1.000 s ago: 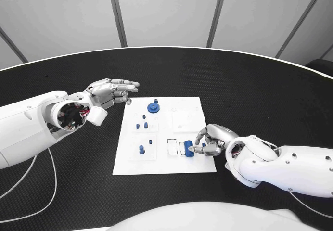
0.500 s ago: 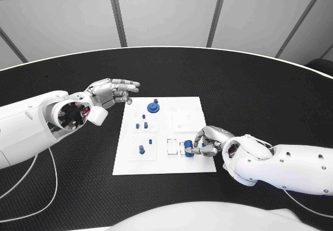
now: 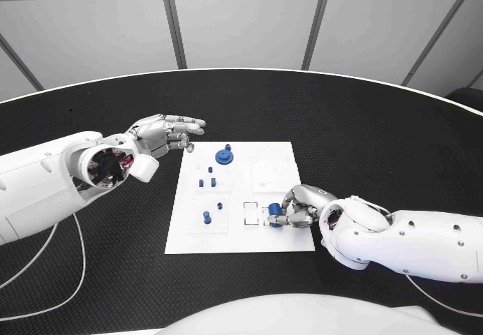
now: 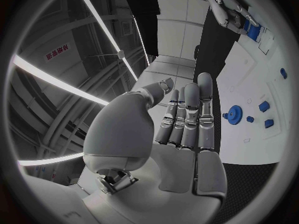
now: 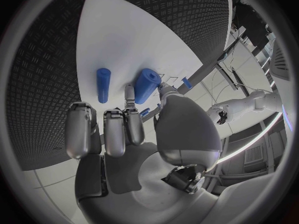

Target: Assemble the parts on the task board

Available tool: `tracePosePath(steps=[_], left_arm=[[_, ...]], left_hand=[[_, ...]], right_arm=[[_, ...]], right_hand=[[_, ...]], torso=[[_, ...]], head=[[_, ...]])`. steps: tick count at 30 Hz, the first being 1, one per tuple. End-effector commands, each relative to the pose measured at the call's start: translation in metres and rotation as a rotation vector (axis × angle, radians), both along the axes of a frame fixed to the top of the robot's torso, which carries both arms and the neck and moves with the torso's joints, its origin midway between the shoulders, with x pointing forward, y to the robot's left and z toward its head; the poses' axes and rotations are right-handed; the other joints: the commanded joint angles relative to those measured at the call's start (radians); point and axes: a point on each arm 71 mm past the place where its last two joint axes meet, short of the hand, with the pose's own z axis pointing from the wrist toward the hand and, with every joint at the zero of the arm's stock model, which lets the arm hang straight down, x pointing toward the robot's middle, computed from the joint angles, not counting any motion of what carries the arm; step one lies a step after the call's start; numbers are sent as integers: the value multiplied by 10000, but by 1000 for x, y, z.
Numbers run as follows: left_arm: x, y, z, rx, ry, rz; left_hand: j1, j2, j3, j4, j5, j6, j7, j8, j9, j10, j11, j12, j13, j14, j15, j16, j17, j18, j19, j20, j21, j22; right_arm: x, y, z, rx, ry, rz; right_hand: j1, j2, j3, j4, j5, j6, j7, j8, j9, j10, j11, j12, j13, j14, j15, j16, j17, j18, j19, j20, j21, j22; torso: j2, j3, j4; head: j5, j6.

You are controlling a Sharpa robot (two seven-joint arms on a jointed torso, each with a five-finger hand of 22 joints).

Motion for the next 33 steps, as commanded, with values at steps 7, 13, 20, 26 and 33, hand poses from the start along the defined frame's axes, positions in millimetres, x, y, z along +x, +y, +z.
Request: tracePosePath(steps=[7, 13, 20, 26, 33], left_arm=[[0, 0, 0, 9, 6, 7], [0, 0, 0, 10, 20, -22], [0, 1, 0, 23, 28, -4], [0, 1, 0, 29, 28, 13], [0, 0, 0, 25, 28, -1]], left_hand=[[-53, 46, -5, 66, -18, -30, 54, -72, 18, -83, 23, -44, 18, -29, 22, -26, -5, 70, 13, 72, -52, -23], [-53, 46, -5, 66, -18, -30, 54, -72, 18, -83, 23, -44, 18, -29, 22, -26, -5, 70, 13, 72, -52, -23], [-69, 40, -16, 83, -19, -32, 55, -78, 18, -88, 25, -44, 19, -30, 24, -25, -4, 69, 16, 75, -61, -31], [-69, 40, -16, 83, -19, -32, 55, -78, 18, -88, 25, -44, 19, -30, 24, -25, -4, 69, 16, 75, -61, -31], [-69, 40, -16, 83, -19, -32, 55, -78, 18, -88, 25, -44, 19, -30, 24, -25, -4, 69, 16, 75, -61, -31]], right_arm=[[3, -2, -3, -148, 73, -69], [4, -4, -5, -452, 152, 8], [2, -6, -3, -480, 74, 13], [-2, -5, 3, -148, -206, -22], [-7, -2, 11, 317, -580, -50]], right_hand=[[1088, 112, 300, -250, -181, -68, 14, 1, 61, 303, 21, -64, 1630, 904, 42, 71, 1893, -133, 681, 40, 32, 1831], [1787, -83, 1016, -605, 64, -50, 32, -135, -3, 279, 30, -103, 1628, 910, 51, 86, 1926, -138, 684, 47, 48, 1853], [1841, -454, 1889, -729, 706, 85, 42, -251, -63, 290, 33, -110, 1660, 918, 59, 109, 1971, -151, 699, 51, 106, 1901], [1649, -635, 2429, -768, 1165, 198, 20, -259, -49, 328, 16, -82, 1705, 923, 43, 122, 1997, -159, 710, 44, 141, 1930], [1423, -708, 2739, -752, 1396, 312, -29, -210, -1, 371, -25, -46, 1749, 929, 13, 136, 2025, -166, 721, 25, 175, 1955]], torso=[[-6, 9, -25], [-7, 10, -19], [8, 17, -18], [2, 22, -31], [-2, 30, -27]], head=[[44, -6], [30, -1], [36, 8], [32, 18], [7, 58]])
